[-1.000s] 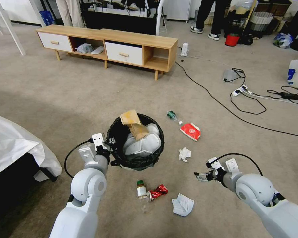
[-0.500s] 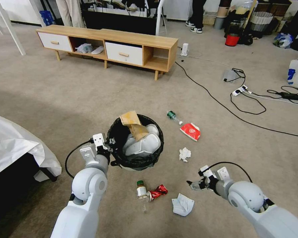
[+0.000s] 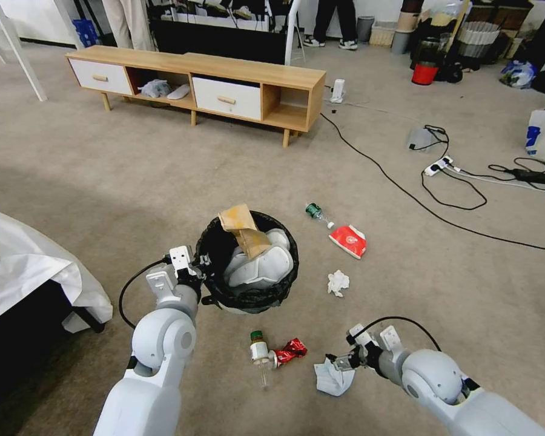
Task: Pick up the trash bin and place the garbage on the floor into it.
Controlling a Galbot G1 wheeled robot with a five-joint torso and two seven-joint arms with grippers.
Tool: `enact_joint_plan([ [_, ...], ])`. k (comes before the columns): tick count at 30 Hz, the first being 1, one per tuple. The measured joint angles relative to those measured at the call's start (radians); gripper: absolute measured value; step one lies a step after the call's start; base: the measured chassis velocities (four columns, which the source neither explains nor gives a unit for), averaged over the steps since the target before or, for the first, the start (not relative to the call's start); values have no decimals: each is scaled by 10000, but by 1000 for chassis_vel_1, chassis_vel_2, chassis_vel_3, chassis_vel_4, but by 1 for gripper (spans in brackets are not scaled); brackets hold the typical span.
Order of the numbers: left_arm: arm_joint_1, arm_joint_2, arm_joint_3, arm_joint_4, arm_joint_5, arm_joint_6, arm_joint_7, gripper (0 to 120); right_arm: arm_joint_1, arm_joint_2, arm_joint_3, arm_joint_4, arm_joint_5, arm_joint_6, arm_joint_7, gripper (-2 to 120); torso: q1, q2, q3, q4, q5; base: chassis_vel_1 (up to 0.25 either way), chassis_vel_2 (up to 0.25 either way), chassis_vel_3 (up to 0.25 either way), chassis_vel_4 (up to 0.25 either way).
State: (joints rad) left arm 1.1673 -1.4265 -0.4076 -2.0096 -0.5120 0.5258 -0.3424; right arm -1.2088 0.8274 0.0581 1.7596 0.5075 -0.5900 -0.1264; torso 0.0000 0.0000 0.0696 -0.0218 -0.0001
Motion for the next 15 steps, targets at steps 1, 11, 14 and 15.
enact_joint_plan([
  [1,-3,0,0,0,2,0,1,4,0,6,-46,-56,-27,13,-15,100,0,0,0,0,0,0,0,0,0],
  [11,15,-19,31,29,54,-11,9,4,203,199,-421,-917,-179,379,-46,100,0,0,0,0,0,0,0,0,0],
  [14,12,-32,34,38,72,-16,10,4,333,277,-547,-1182,-201,464,-47,100,0,0,0,0,0,0,0,0,0],
  [15,12,-32,34,38,72,-16,10,4,333,277,-547,-1182,-201,464,-47,100,0,0,0,0,0,0,0,0,0],
])
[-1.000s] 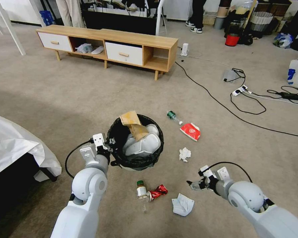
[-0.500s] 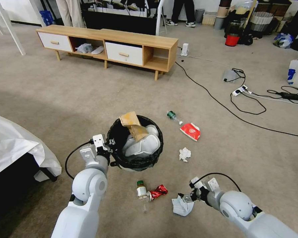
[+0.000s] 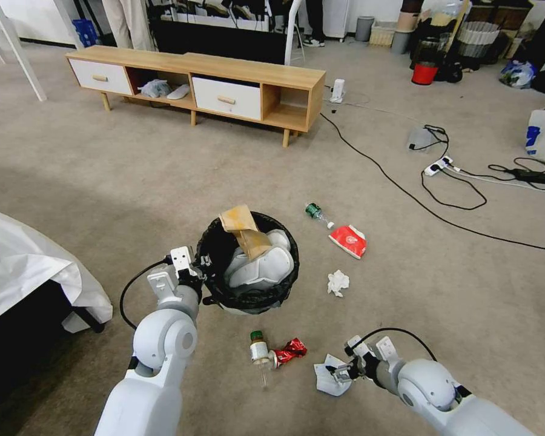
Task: Pick up the trash bin and place the garbage on the floor into it.
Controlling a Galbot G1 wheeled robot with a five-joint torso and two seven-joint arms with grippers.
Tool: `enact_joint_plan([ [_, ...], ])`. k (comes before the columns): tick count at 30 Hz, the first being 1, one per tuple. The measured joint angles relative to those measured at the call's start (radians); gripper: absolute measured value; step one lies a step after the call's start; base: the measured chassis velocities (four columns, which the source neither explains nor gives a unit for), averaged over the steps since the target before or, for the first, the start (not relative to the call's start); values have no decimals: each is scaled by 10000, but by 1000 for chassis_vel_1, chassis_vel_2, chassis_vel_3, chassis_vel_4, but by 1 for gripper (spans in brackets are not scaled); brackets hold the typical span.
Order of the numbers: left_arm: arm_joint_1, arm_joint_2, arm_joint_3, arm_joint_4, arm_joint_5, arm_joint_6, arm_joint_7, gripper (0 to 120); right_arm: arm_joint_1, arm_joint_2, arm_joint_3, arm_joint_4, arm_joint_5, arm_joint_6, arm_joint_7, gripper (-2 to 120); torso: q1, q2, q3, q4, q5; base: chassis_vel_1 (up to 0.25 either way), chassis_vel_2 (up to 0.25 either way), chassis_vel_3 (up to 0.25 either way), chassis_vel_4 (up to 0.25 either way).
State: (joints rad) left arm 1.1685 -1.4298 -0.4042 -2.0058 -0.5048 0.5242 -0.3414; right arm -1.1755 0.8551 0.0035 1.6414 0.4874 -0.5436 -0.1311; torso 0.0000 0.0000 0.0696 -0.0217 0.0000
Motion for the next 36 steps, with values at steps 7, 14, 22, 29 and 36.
enact_joint_plan([
  [7,0,-50,22,13,53,-17,7,4,276,199,-303,-740,-100,324,-59,100,1,0,0,0,0,0,0,0,0],
  [14,16,-98,27,53,120,-43,20,4,359,334,-546,-1153,-218,580,-104,100,0,0,0,0,0,0,0,0,0],
  [22,18,-126,31,72,145,-56,27,4,446,372,-837,-1281,-255,738,-92,100,0,0,1,0,0,0,0,0,0],
  [29,6,-121,29,116,149,-72,36,4,467,404,-935,-1423,-312,813,-56,100,1,1,0,0,0,0,0,0,0],
  [36,8,-123,35,124,154,-86,44,4,461,422,-933,-1563,-401,932,-47,100,0,0,0,0,0,0,0,0,0],
])
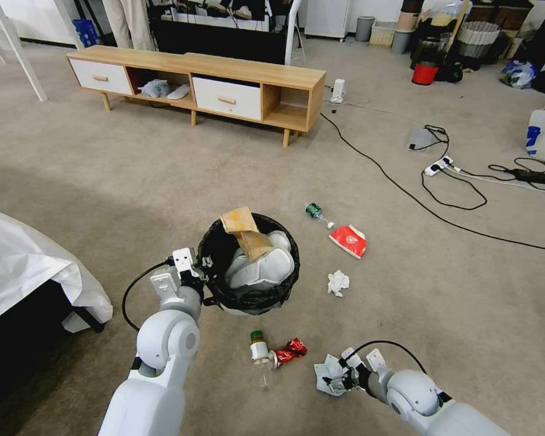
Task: Pick up the trash bin and place the garbage on the floor into it.
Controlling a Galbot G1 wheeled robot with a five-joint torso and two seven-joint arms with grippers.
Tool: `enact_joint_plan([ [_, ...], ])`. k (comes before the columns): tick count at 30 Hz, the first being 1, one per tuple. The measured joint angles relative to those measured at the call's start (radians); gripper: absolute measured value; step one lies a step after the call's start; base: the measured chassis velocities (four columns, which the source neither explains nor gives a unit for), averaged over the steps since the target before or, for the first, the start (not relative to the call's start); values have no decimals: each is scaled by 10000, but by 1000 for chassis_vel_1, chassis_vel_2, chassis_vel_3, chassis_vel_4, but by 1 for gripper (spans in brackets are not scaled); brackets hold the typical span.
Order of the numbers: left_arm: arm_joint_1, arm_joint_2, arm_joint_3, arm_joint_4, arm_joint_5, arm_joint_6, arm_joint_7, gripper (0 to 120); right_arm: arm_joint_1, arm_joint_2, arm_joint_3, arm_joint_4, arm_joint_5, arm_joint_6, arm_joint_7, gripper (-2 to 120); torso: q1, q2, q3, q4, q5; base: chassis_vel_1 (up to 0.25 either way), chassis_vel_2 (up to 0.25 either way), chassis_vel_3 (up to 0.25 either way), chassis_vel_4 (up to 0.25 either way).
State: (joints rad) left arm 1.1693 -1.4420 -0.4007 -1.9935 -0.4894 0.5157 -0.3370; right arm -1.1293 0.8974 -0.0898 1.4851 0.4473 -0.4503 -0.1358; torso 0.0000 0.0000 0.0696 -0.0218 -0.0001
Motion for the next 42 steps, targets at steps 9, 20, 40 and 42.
enact_joint_plan([
  [9,18,-13,5,-1,22,-12,10,4,28,36,32,-219,-247,115,-12,92,1,0,0,0,0,0,0,0,0],
  [20,37,-9,7,-6,38,-25,19,4,60,109,41,-372,-343,180,-83,54,1,0,0,0,-1,0,0,0,0],
  [40,29,8,8,103,142,-149,122,4,153,178,50,-499,-31,399,-128,16,1,0,1,0,3,0,0,0,0],
  [42,23,11,0,110,145,-150,122,4,159,152,93,-449,-41,429,-113,16,0,0,1,1,3,0,0,0,0],
])
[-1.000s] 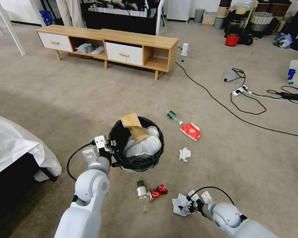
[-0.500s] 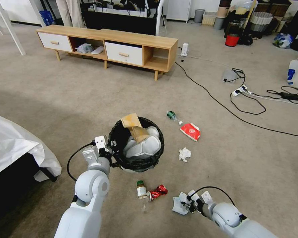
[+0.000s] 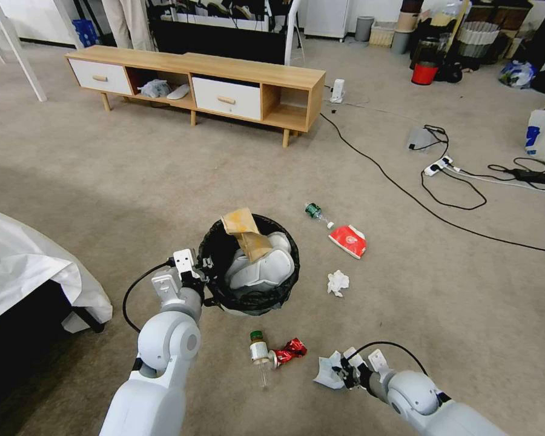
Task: Pick up the trash bin and place the garbage on the floor into it.
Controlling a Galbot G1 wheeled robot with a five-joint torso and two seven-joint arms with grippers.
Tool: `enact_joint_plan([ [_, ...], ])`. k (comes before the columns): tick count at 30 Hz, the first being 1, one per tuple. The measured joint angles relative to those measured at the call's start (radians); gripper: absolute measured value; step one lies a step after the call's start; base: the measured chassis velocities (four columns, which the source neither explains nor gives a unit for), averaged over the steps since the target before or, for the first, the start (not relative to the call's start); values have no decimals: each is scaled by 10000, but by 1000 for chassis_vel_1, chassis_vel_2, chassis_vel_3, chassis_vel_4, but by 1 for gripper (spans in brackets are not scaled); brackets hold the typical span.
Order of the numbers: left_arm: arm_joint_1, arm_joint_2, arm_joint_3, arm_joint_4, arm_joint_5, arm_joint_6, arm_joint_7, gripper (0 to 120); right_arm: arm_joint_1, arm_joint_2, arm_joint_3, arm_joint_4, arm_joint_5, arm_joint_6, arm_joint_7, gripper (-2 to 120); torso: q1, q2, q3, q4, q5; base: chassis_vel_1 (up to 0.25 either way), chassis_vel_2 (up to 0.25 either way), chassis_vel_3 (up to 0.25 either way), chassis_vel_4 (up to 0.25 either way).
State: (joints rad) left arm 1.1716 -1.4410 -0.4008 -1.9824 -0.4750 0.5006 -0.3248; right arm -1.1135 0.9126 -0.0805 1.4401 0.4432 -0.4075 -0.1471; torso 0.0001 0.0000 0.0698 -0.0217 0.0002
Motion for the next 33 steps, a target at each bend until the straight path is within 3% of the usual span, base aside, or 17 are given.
enact_joint_plan([
  [20,-104,-56,121,-83,2,55,-76,4,-417,-786,1567,1754,254,45,490,14,0,0,-1,-2,-2,0,0,0,0],
  [25,-78,-42,127,-103,2,61,-82,4,-418,-763,1902,1972,271,45,497,0,0,0,-1,-1,-2,0,0,0,0],
  [33,-17,62,56,-192,-73,79,-91,4,-408,-699,2367,2316,383,100,546,0,0,0,-1,-1,-2,0,0,0,0],
])
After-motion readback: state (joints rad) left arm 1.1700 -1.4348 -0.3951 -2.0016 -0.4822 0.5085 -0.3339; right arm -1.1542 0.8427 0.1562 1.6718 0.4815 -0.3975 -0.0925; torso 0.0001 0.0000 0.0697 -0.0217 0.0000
